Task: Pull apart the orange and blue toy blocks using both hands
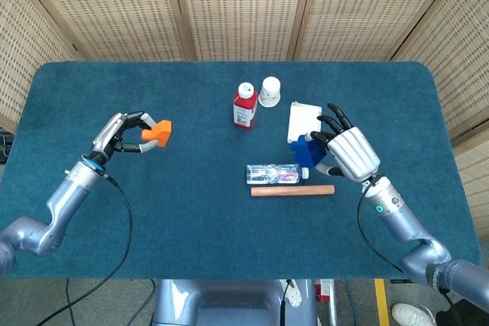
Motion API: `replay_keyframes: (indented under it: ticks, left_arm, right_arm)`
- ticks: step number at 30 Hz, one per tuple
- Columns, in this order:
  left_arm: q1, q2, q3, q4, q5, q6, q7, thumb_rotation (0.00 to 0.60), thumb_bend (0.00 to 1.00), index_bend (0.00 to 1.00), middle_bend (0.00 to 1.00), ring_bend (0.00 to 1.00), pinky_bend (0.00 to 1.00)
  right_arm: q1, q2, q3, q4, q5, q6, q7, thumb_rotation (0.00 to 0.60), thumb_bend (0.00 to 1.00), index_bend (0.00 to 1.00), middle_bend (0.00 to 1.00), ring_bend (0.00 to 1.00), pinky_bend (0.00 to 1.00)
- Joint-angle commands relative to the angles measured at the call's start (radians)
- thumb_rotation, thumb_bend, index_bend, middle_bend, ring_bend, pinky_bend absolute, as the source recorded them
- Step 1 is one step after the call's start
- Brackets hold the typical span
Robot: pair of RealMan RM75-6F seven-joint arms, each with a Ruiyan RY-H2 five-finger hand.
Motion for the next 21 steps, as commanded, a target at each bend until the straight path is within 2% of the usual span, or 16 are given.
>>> replay_keyframes:
  ticks: [1, 3, 5, 6, 7, 9, 11, 12, 17, 21]
  left_arm:
    - [0.023, 0.031, 0.045, 0.026, -0.146, 0.005, 0.380, 0.600, 0.45, 0.63, 0.59, 0.48, 0.03]
    - [0.025, 0.011, 0.047, 0.037, -0.196, -0.001, 0.428, 0.600, 0.45, 0.63, 0.59, 0.48, 0.02]
    - [0.022, -0.016, 0.053, 0.060, -0.231, -0.010, 0.468, 0.600, 0.45, 0.62, 0.57, 0.48, 0.02]
    - [0.020, -0.028, 0.057, 0.071, -0.241, -0.014, 0.483, 0.600, 0.45, 0.57, 0.53, 0.47, 0.02]
    - [0.018, -0.039, 0.060, 0.082, -0.248, -0.018, 0.495, 0.600, 0.44, 0.52, 0.47, 0.44, 0.02]
    - [0.012, -0.057, 0.067, 0.101, -0.256, -0.035, 0.506, 0.600, 0.30, 0.22, 0.19, 0.21, 0.00]
    - [0.007, -0.064, 0.072, 0.108, -0.248, -0.059, 0.493, 0.600, 0.16, 0.03, 0.03, 0.04, 0.00]
    - [0.005, -0.063, 0.074, 0.107, -0.236, -0.069, 0.478, 0.600, 0.11, 0.00, 0.00, 0.00, 0.00]
    - [0.021, -0.055, 0.071, 0.104, -0.171, -0.027, 0.408, 0.600, 0.05, 0.00, 0.00, 0.00, 0.00]
    - [0.060, -0.024, 0.076, 0.077, -0.120, 0.071, 0.404, 0.600, 0.03, 0.00, 0.00, 0.00, 0.00]
  right_arm:
    - [-0.009, -0.027, -0.026, 0.051, -0.001, -0.017, -0.014, 0.600, 0.21, 0.67, 0.60, 0.20, 0.00]
    - [-0.012, -0.034, -0.034, 0.067, 0.000, -0.023, -0.019, 0.600, 0.17, 0.62, 0.57, 0.20, 0.00]
    - [-0.014, -0.036, -0.042, 0.076, 0.003, -0.035, -0.022, 0.600, 0.07, 0.45, 0.42, 0.14, 0.00]
    - [-0.014, -0.033, -0.048, 0.079, 0.004, -0.044, -0.026, 0.600, 0.02, 0.31, 0.29, 0.08, 0.00]
    - [-0.014, -0.028, -0.054, 0.081, 0.005, -0.057, -0.033, 0.600, 0.00, 0.19, 0.17, 0.03, 0.00]
    - [-0.016, -0.014, -0.064, 0.074, 0.014, -0.084, -0.049, 0.600, 0.00, 0.08, 0.04, 0.00, 0.00]
    - [-0.022, 0.003, -0.064, 0.048, 0.026, -0.092, -0.051, 0.600, 0.00, 0.05, 0.00, 0.00, 0.00]
    - [-0.027, 0.012, -0.062, 0.035, 0.029, -0.084, -0.052, 0.600, 0.00, 0.04, 0.00, 0.00, 0.00]
    - [-0.061, 0.056, -0.065, -0.007, 0.015, -0.019, -0.055, 0.600, 0.00, 0.02, 0.00, 0.00, 0.00]
    - [-0.114, 0.084, -0.077, 0.001, 0.003, 0.064, -0.017, 0.600, 0.00, 0.01, 0.00, 0.00, 0.00]
